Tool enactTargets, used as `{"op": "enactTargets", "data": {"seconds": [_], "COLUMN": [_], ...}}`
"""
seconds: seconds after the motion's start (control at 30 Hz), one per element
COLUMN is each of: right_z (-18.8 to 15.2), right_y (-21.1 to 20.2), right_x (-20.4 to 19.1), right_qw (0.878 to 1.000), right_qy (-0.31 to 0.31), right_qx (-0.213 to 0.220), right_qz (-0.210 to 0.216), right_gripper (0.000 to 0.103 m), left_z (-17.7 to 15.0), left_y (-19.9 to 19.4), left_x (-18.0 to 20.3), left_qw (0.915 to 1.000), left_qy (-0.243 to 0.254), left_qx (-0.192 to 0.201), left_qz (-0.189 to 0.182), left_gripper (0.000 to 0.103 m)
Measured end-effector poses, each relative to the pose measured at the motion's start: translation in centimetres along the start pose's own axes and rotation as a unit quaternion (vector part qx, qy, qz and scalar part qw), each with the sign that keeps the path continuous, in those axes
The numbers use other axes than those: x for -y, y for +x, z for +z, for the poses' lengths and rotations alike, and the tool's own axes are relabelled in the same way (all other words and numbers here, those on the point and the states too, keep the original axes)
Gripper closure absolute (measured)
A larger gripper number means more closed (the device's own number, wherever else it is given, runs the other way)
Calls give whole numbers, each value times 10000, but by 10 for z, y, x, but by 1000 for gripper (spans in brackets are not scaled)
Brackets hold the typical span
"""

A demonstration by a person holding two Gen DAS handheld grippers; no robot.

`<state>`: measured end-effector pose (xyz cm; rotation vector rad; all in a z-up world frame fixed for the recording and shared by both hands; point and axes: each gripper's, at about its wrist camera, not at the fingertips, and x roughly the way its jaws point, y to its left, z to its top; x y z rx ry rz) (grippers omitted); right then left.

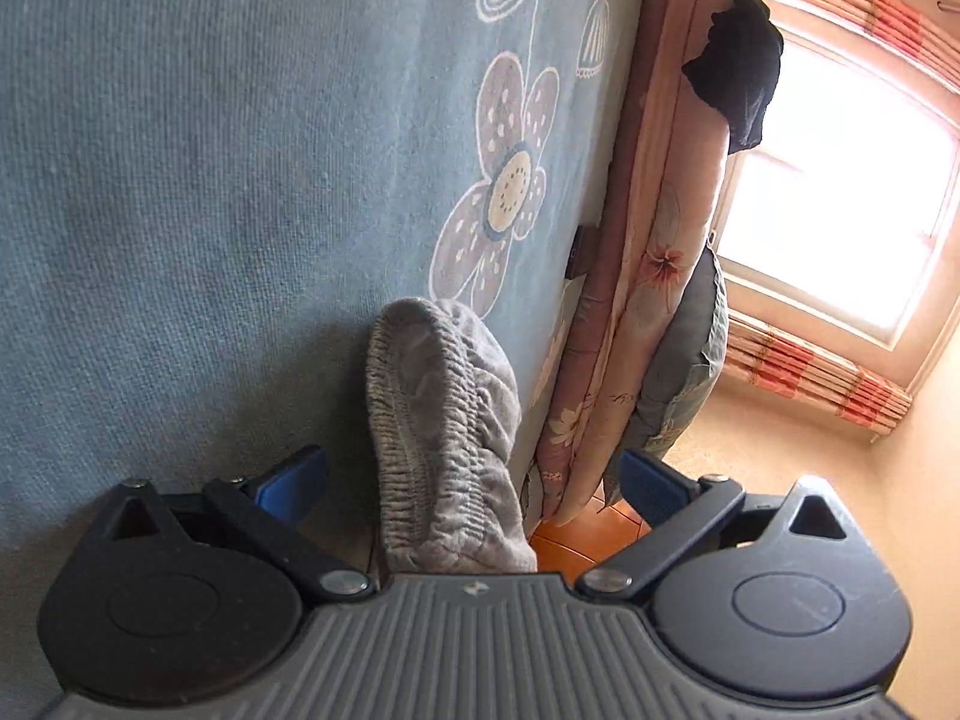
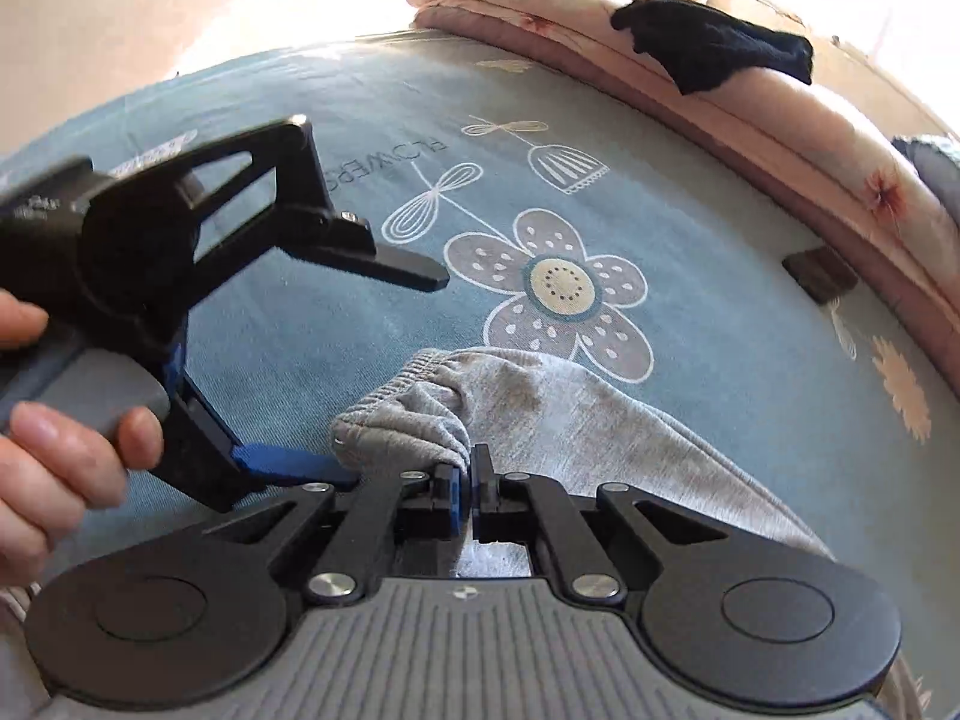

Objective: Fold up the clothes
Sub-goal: 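Grasp the grey elastic leg cuff with the left tool, then pull the held cuff with the left tool to stretch the leg straight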

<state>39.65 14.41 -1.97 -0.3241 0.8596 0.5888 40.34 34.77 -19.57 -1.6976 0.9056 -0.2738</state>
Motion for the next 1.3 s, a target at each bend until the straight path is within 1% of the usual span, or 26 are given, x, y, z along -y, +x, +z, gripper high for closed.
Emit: {"op": "enactTargets", "data": {"seconds": [0.07,0.13,0.2,0.27,0.3,0.33,0.37,0.43,0.47,0.53,0.6,0.63,0.67,0.7,0.73,0.77,0.83,0.9,0.93,0.97,1.0,1.03,1.1,1.2,1.27,1.3], "right_z": [-3,-6,-9,-12,-15,-16,-18,-22,-24,-27,-29,-30,-31,-32,-33,-34,-37,-42,-45,-48,-52,-57,-65,-74,-80,-82], "right_y": [-1,-1,-1,-1,-2,-2,-4,-8,-9,-10,-12,-13,-16,-18,-19,-21,-24,-27,-28,-30,-31,-32,-34,-37,-40,-41], "right_x": [4,6,8,10,9,7,6,6,7,8,10,11,13,15,17,20,27,35,39,42,47,51,58,66,69,71], "right_qw": [9997,9992,9985,9974,9976,9980,9984,9988,9988,9989,9991,9991,9991,9990,9990,9989,9985,9978,9974,9969,9962,9954,9936,9916,9902,9895], "right_qy": [210,353,497,640,595,514,443,371,362,350,352,361,380,407,437,468,539,628,673,717,777,846,968,1071,1134,1175], "right_qx": [-12,-36,-61,-85,-86,-78,-58,-28,-27,-38,-24,-6,12,38,57,74,96,79,56,32,-20,-72,-164,-250,-283,-291], "right_qz": [86,158,231,304,336,350,338,329,340,312,251,222,197,158,113,67,-44,-181,-247,-313,-386,-453,-557,-681,-758,-784], "right_gripper": [99,99,98,92,91,85,75,65,63,62,62,62,62,62,61,60,59,58,57,57,57,57,57,57,57,57], "left_z": [1,2,4,7,9,12,13,18,19,20,19,18,16,14,11,8,1,-6,-8,-11,-12,-13,-13,-10,-7,-7], "left_y": [15,23,23,19,16,12,9,9,11,17,26,30,34,37,40,44,51,61,66,67,71,73,77,94,110,118], "left_x": [-1,2,10,19,22,24,26,32,35,43,52,57,62,66,72,81,97,116,125,132,139,148,161,181,192,197], "left_qw": [9995,9990,9991,9986,9983,9982,9979,9973,9961,9907,9782,9698,9602,9505,9367,9183,8846,8420,8217,8038,7905,7736,7483,7169,6933,6832], "left_qy": [-186,-255,-138,110,212,285,378,640,824,1242,1747,2005,2254,2466,2742,3090,3667,4295,4584,4837,5021,5240,5553,5927,6153,6259], "left_qx": [-161,-138,23,188,236,294,335,344,295,103,-113,-223,-327,-381,-397,-389,-414,-463,-506,-530,-545,-582,-636,-646,-663,-651], "left_qz": [-191,-333,-412,-489,-485,-445,-404,-106,109,549,1115,1368,1619,1852,2142,2446,2852,3232,3349,3421,3466,3514,3573,3613,3693,3704], "left_gripper": [1,1,1,1,1,1,1,3,5,18,49,56,71,81,86,91,92,92,92,92,92,92,92,92,92,92]}}
